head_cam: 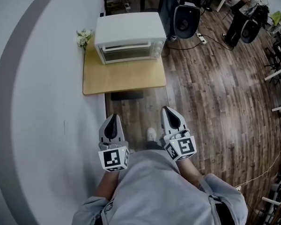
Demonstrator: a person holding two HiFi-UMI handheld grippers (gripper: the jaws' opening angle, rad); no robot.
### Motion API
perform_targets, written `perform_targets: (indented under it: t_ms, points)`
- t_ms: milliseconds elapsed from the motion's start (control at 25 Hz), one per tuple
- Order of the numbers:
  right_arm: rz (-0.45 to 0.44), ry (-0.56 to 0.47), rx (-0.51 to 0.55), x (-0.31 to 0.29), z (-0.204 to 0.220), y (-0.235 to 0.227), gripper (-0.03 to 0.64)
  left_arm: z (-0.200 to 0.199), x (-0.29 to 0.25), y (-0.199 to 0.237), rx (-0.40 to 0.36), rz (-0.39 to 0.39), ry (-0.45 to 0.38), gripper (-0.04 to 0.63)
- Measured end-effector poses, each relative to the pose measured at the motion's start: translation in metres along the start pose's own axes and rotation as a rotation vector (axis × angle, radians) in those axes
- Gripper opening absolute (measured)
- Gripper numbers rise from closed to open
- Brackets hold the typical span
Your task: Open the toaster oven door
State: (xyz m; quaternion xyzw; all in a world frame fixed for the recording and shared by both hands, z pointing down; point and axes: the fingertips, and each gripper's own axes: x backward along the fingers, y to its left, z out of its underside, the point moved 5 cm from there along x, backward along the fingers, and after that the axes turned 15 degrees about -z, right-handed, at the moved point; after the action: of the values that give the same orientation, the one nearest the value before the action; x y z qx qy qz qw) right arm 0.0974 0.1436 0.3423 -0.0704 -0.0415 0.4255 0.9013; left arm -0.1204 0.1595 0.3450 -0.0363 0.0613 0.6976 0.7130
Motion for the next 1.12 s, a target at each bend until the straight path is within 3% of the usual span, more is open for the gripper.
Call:
perform_targets:
  t_ms: [440, 760, 1120]
  points:
    - [-0.028, -0.01, 0.062, -0.062, -0.021, -0.109, -0.003, -0.025, -0.107, -0.045, -0.003, -0.046, -0.035, 0.003]
    - [-0.046, 0.046, 0.099, -0.1, -0.02, -0.151, -0.003, -0.031, -0.159, -0.055, -0.012, -0.081, -0.03, 0.003]
    - [-0.099, 0.17, 0.194, -0.169, -0.006, -0.171, -0.002, -0.028, -0.234, -0.023, -0.159, -0.083, 0.041, 0.005]
